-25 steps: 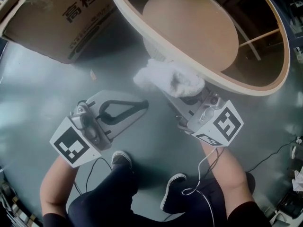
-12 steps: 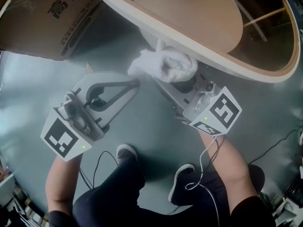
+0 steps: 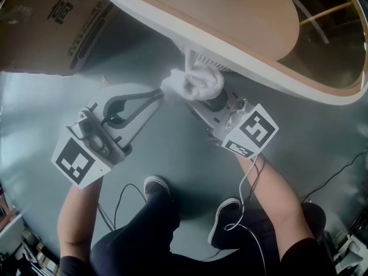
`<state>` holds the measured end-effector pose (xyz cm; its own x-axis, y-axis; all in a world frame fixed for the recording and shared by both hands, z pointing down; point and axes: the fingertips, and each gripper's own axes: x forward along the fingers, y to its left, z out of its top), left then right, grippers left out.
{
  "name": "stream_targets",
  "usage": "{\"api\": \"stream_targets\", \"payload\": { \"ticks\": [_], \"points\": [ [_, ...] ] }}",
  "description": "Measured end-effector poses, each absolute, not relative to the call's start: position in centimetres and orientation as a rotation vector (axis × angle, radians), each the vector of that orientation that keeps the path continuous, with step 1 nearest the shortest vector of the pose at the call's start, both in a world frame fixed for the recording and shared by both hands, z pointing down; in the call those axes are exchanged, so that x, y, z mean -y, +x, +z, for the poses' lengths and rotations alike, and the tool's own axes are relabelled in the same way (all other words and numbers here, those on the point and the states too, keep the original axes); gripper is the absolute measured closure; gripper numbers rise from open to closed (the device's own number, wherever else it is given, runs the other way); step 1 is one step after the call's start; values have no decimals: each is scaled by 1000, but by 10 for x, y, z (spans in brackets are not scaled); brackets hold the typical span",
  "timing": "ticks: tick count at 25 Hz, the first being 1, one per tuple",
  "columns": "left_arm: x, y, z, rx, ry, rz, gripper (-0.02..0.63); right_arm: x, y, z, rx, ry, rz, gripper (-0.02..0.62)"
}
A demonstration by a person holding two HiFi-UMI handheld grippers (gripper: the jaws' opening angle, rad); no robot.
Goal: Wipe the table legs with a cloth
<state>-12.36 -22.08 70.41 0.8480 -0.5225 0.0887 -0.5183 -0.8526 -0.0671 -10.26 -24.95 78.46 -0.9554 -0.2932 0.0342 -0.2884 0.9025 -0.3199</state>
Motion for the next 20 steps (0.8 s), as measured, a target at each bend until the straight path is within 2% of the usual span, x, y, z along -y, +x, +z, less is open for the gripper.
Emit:
{"api": "stream_targets", "payload": {
  "ticks": [8, 20],
  "points": [
    [225, -120, 753, -873, -3030, -235, 601, 255, -91, 868, -3107, -584, -576, 514],
    [225, -116, 757, -832, -3084, -226, 601, 257, -91, 945, -3221, -644, -816, 514]
  ]
}}
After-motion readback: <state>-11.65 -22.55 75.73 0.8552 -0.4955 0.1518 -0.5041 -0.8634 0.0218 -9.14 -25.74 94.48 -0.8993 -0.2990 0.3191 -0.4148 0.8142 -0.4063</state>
